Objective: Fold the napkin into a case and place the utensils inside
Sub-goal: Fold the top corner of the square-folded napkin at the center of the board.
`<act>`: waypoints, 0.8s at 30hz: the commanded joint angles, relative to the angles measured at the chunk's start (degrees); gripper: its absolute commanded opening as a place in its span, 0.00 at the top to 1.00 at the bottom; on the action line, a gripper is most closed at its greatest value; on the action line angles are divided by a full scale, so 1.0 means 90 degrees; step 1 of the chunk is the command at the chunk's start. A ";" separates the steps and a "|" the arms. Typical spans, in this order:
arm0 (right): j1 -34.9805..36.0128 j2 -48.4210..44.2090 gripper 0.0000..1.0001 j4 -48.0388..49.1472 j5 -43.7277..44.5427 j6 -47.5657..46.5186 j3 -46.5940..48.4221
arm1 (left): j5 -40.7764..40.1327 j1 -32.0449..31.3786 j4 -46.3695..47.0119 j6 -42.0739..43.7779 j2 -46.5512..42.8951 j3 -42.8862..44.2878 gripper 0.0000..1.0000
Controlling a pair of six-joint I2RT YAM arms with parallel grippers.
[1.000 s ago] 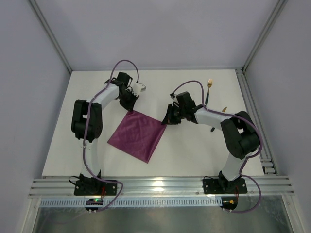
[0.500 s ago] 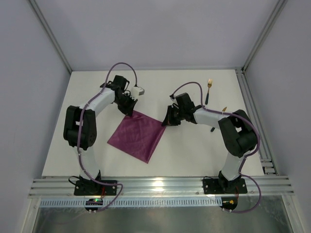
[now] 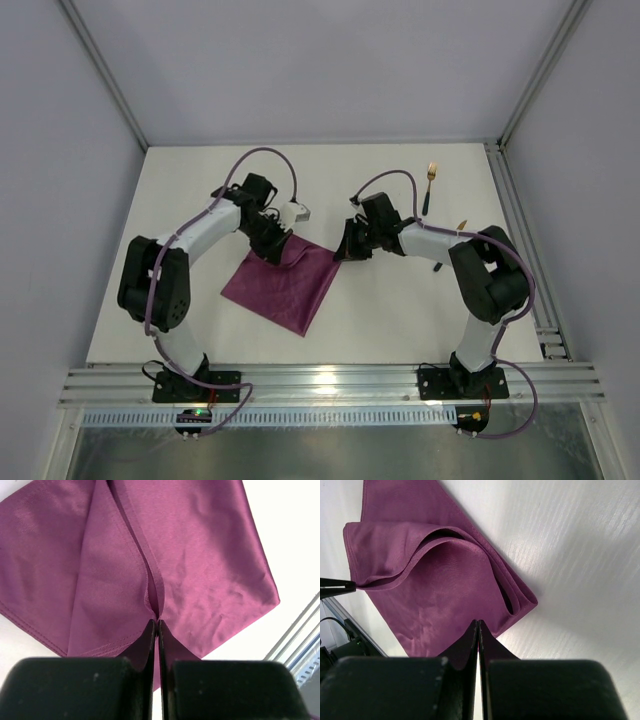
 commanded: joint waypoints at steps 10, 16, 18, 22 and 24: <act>-0.0021 0.0018 0.96 0.0111 -0.0033 0.0040 0.0167 | -0.1260 -0.0049 0.0900 -0.0340 -0.0069 0.0280 1.00; -0.0030 0.0144 0.96 0.0130 -0.0062 0.0039 0.0246 | -0.1898 0.0186 0.1643 -0.0635 0.0359 0.0789 0.98; -0.0021 0.0223 0.96 0.0169 -0.0101 0.0059 0.0246 | -0.1878 0.0206 0.1741 -0.0605 0.0536 0.0906 0.96; -0.0030 0.0330 0.96 0.0188 -0.0101 0.0069 0.0246 | -0.1790 0.0244 0.1791 -0.0576 0.1082 0.1170 0.92; -0.0021 0.0360 0.96 0.0188 -0.0101 0.0059 0.0246 | -0.1722 0.0303 0.1791 -0.0595 0.1239 0.1355 0.92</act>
